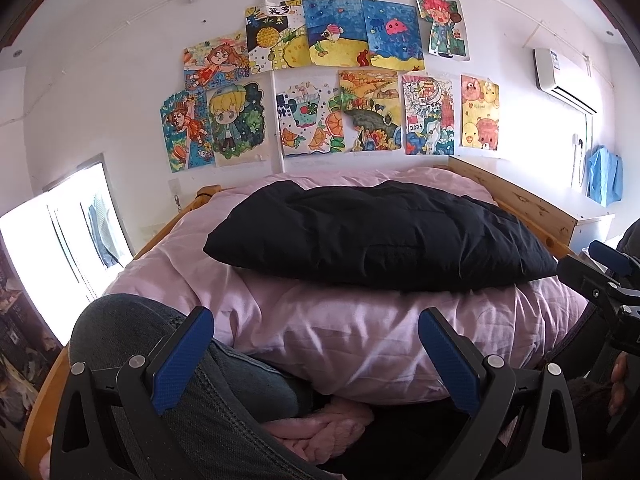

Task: Fold large clothes

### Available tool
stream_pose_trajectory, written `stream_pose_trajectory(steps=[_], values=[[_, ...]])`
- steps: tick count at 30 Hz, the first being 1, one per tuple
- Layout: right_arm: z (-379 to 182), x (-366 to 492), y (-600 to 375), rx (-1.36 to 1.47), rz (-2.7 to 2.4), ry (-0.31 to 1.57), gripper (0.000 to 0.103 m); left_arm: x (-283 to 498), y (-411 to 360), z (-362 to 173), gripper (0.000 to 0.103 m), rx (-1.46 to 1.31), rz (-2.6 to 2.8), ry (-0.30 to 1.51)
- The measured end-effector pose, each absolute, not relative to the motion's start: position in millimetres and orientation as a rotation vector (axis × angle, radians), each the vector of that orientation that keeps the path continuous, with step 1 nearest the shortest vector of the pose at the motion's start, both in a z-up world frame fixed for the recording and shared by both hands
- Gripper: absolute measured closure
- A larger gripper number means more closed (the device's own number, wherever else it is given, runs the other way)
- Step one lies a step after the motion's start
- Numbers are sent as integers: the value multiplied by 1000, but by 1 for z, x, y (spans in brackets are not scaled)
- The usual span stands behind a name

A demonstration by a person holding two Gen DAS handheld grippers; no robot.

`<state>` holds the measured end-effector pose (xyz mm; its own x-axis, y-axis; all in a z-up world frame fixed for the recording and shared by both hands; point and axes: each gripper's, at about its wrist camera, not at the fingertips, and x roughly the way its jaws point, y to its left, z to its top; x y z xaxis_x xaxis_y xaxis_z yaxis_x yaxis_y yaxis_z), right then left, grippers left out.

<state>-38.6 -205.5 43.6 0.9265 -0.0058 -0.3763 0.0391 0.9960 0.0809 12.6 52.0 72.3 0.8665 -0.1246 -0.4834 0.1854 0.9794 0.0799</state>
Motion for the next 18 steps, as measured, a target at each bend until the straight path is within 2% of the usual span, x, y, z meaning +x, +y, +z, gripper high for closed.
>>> stream_pose_trajectory(steps=[18], values=[[42,-39,-203,90,-23,385,1,14,56,72,0,135,-171,490]])
